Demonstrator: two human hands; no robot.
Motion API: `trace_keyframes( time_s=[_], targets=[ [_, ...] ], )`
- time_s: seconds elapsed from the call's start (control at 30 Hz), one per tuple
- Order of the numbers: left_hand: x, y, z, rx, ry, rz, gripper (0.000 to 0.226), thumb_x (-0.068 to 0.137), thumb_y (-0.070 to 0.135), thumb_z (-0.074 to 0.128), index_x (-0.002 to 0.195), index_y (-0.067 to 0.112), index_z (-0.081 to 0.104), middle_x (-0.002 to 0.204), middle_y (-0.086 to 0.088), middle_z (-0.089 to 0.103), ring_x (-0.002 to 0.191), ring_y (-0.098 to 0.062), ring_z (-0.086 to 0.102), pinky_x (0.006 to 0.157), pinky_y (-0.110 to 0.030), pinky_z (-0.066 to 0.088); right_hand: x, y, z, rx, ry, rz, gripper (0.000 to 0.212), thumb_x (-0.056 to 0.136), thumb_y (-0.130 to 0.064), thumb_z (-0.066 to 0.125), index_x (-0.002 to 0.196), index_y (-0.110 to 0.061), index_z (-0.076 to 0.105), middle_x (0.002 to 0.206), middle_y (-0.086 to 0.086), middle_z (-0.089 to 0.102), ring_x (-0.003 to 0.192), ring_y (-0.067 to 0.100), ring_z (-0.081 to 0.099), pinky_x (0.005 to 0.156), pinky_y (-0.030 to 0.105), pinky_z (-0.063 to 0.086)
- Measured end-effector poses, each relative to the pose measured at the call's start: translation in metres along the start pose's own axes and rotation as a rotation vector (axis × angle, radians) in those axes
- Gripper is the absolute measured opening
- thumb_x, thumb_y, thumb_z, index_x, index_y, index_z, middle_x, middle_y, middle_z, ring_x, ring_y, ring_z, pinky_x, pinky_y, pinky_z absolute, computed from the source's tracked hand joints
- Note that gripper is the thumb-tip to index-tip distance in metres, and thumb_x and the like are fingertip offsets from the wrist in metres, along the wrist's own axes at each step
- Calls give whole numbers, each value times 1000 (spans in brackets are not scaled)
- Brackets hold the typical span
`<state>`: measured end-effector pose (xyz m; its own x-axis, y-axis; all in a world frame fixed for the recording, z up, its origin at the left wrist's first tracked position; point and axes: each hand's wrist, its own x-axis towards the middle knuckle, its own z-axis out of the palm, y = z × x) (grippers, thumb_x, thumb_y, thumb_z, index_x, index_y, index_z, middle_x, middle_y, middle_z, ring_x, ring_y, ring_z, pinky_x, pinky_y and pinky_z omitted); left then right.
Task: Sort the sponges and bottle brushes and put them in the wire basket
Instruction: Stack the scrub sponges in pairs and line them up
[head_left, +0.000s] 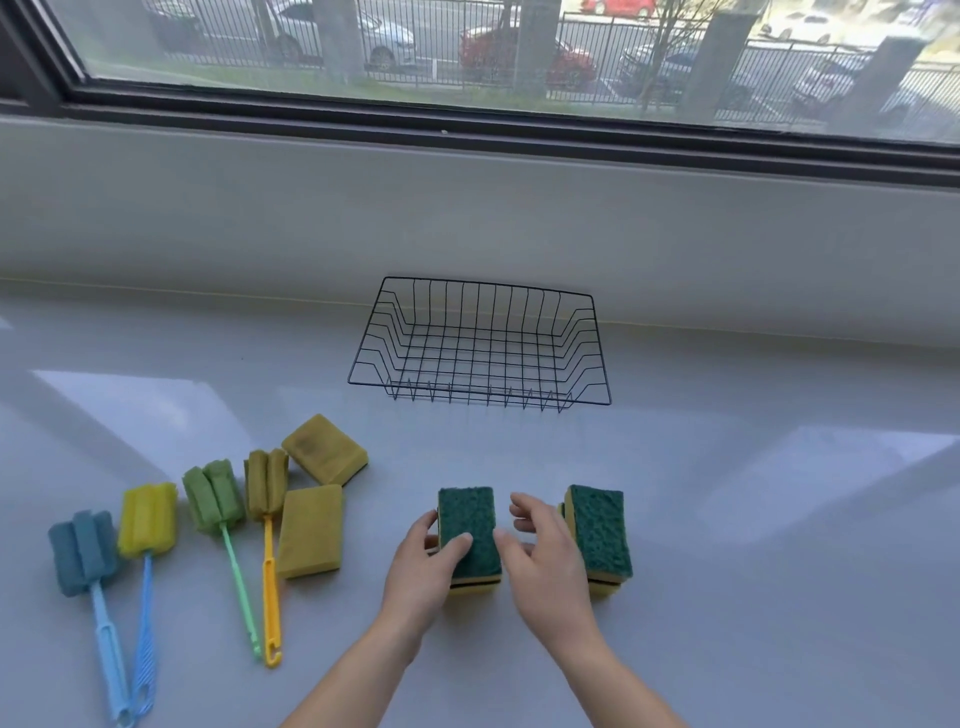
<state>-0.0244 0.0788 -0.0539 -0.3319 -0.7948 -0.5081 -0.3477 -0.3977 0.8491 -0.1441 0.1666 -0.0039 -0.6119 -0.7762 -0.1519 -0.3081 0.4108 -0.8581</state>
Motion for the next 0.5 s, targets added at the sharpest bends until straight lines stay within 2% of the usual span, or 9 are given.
trace_keyframes(
  time_s=[0.07, 0.13, 0.17, 0.23, 0.3, 0.4, 0.5],
  targets=[
    [1, 2, 5, -4, -9, 9, 51, 86, 35, 68, 133, 34, 50, 108, 3, 67, 94, -12, 68, 85, -36, 56, 7, -6, -21, -36, 98, -98, 24, 93, -13, 69, 116, -19, 70, 108, -8, 66, 99, -5, 60, 80, 11, 48],
    [1, 5, 11, -11, -26, 18, 49, 86, 33, 68, 132, 34, 51, 107, 4, 67, 92, -10, 69, 84, -34, 56, 15, -6, -48, -111, 221, -148, 19, 89, -9, 73, 106, -17, 74, 99, -7, 69, 87, 1, 63, 76, 6, 43],
    [2, 6, 15, -6, -37, 19, 50, 86, 33, 68, 132, 34, 51, 108, 3, 66, 93, -11, 68, 86, -35, 56, 18, -3, -61, -156, 284, -151, 20, 87, -8, 74, 105, -17, 74, 97, -7, 69, 85, 5, 63, 78, 11, 45],
    [2, 9, 23, 21, -58, 20, 50, 87, 33, 67, 133, 33, 50, 109, 2, 64, 95, -12, 67, 87, -36, 55, 23, 9, -84, -226, 369, -99, 23, 87, -11, 74, 110, -16, 72, 100, -5, 67, 96, 18, 61, 85, 32, 50],
    [3, 12, 32, 39, -74, 22, 49, 87, 33, 66, 133, 33, 50, 108, 2, 64, 95, -11, 66, 84, -33, 54, 26, 27, -99, -233, 348, 67, 34, 91, -24, 72, 124, -16, 65, 114, -1, 64, 110, 24, 58, 94, 44, 50],
    [5, 16, 42, 57, -94, 25, 49, 88, 35, 66, 133, 34, 49, 109, 2, 63, 97, -11, 65, 80, -30, 53, 26, 52, -104, -24, 180, 376, 57, 93, -46, 67, 142, -22, 49, 137, 1, 55, 120, 21, 53, 102, 41, 45],
    [5, 20, 53, 87, -131, 18, 51, 87, 38, 66, 134, 35, 48, 115, 0, 59, 103, -13, 62, 89, -35, 53, 25, 67, -98, 244, 63, 539, 66, 92, -50, 67, 147, -21, 43, 138, 2, 52, 118, 23, 53, 100, 45, 50]
  ],
)
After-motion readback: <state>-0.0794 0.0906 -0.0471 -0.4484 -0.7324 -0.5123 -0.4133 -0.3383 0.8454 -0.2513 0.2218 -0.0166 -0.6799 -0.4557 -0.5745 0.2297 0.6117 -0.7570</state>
